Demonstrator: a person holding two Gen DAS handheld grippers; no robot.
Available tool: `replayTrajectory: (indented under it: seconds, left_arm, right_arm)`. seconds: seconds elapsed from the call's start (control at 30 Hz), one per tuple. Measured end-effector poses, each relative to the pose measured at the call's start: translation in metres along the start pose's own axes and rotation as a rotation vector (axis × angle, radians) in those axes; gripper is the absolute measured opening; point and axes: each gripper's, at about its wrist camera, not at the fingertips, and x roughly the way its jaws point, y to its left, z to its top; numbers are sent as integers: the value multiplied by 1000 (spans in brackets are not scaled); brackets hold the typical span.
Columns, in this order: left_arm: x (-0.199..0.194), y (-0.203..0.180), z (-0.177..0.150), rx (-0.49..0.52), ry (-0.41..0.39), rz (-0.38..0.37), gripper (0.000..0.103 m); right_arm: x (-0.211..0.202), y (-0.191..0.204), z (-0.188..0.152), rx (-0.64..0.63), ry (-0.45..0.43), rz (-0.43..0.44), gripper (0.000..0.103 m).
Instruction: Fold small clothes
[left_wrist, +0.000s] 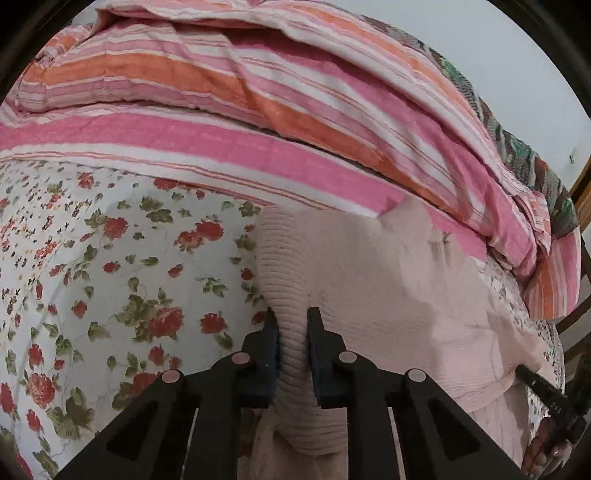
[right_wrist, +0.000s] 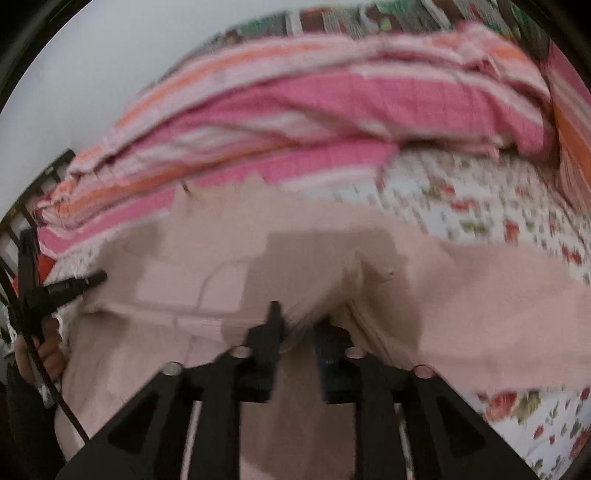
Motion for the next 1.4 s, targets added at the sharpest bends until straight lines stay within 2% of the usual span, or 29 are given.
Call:
replayTrajectory:
  seconds: [0.1,0.17,0.27,0.3,0.33,0.37,0.4,0.5,0.6,0.67,0.7,0.73,0.77,0.8,0.83,0.87,0.9,1.0,1.1,1.23,1.4]
  left_arm:
    - [-8,-5,0,7,-2,-7,18]
    - [-16,-6,-2,21,-7,-8,24]
    - [-24,-7,-8,22,-14,-12,28]
    - [-26,-7,-10,20,-15,-15,28]
    - [-29,-8,-12,17,-18,-15,28]
    - [-32,-8,-14,17,-22,-16,28]
    - [-35,-9,-15,19,-25,-17,28]
    - [-47,-19,-19,46,-33,-41,28]
    - [-57,-37,-24,86,-45,-46,28]
    - [-59,-49,-30,110,-34,-47,28]
    - [-59,-56,-34,127,-27,-55,28]
    - [-59,-62,-41,150,-20,-55,30]
    - [-59,-66,-46,168,-16,-45,35]
    - [-59,-70,-53,185,-17,-29,38]
    - [-58,-72,-61,198,-23,-11,51]
    - [-58,-74,-67,204,-29,4,71]
    - [-56,-74,-73,210,-39,16,77]
    - [-45,-75,-89,228,-26,47,77]
    - [-35,-77,-98,253,-25,81,80]
    - [-31,-82,-99,286,-23,103,87]
    - [-27,-89,-99,305,-20,133,88]
  right_arm:
    - [-12,-12,-3,31,-36,21,41]
    - [-15,-20,0,68,-47,34,49]
    - [-8,-27,11,120,-46,30,49]
    - [-2,-27,15,117,-25,20,47]
    - [3,-24,19,99,-10,6,32]
    - [5,-20,21,75,-14,-2,10]
    - [3,-17,22,39,-34,-2,4]
    - [-14,-21,21,31,-119,27,4]
    - [-2,-31,16,56,-37,-44,4]
    - [-7,-36,11,61,-25,-28,6]
    - [-20,-40,7,60,-53,-15,7]
    - [-33,-45,3,59,-80,-31,20]
    - [-45,-51,-1,62,-105,-55,39]
    - [-58,-58,-6,71,-135,-85,50]
    - [-76,-72,-14,89,-178,-126,63]
    - [-87,-82,-19,103,-199,-152,65]
    - [-98,-98,-24,121,-209,-187,65]
    - [-124,-148,-38,195,-205,-277,68]
    - [-138,-193,-58,270,-188,-303,73]
    - [-131,-237,-74,340,-145,-295,73]
    - [-132,-264,-77,409,-219,-225,74]
